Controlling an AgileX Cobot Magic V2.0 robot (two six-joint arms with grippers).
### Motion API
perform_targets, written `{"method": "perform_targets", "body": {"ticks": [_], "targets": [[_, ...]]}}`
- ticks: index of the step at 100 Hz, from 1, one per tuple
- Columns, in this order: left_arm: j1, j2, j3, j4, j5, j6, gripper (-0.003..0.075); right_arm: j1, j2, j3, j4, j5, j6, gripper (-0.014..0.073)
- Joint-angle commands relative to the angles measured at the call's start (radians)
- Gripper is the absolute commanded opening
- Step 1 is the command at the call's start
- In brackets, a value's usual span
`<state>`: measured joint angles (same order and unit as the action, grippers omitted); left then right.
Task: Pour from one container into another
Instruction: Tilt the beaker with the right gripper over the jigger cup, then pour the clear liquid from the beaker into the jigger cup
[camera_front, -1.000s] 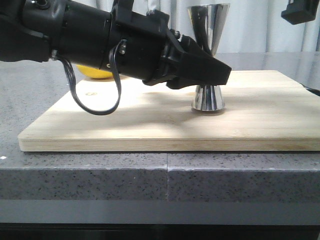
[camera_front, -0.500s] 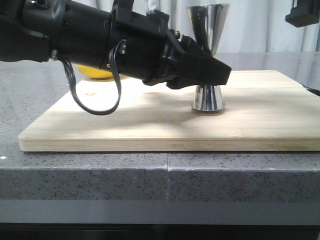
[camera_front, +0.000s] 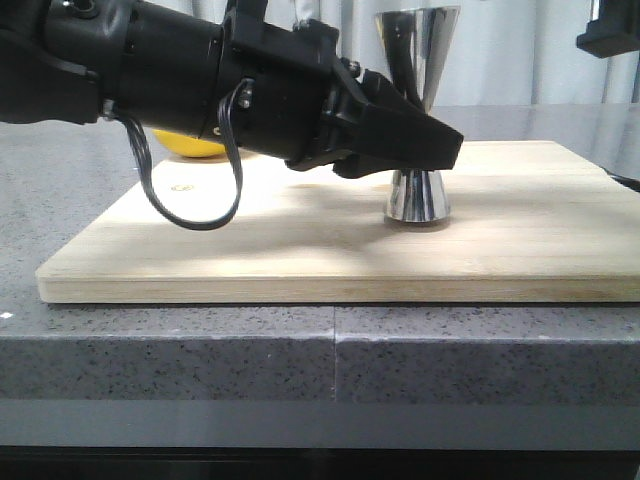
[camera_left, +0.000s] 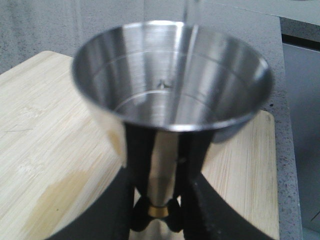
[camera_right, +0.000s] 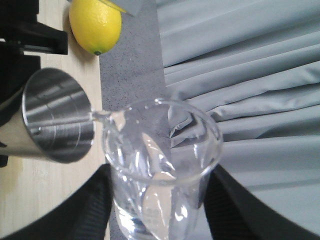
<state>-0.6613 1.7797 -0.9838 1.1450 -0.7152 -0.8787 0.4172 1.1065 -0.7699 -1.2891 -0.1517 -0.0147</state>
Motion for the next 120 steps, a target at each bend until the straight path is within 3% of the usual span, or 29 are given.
{"method": "perform_targets", "body": {"ticks": [1, 120], "targets": [[0.000, -0.055, -0.031, -0.046, -0.062, -0.009, -0.0021, -0.001, -0.025, -0.041, -0.009, -0.017, -0.005, 0.0303], [0.000, -0.055, -0.031, -0.039, -0.065, -0.011, -0.0021, -0.001, -0.025, -0.041, -0.102, -0.007, -0.005, 0.0303]]}}
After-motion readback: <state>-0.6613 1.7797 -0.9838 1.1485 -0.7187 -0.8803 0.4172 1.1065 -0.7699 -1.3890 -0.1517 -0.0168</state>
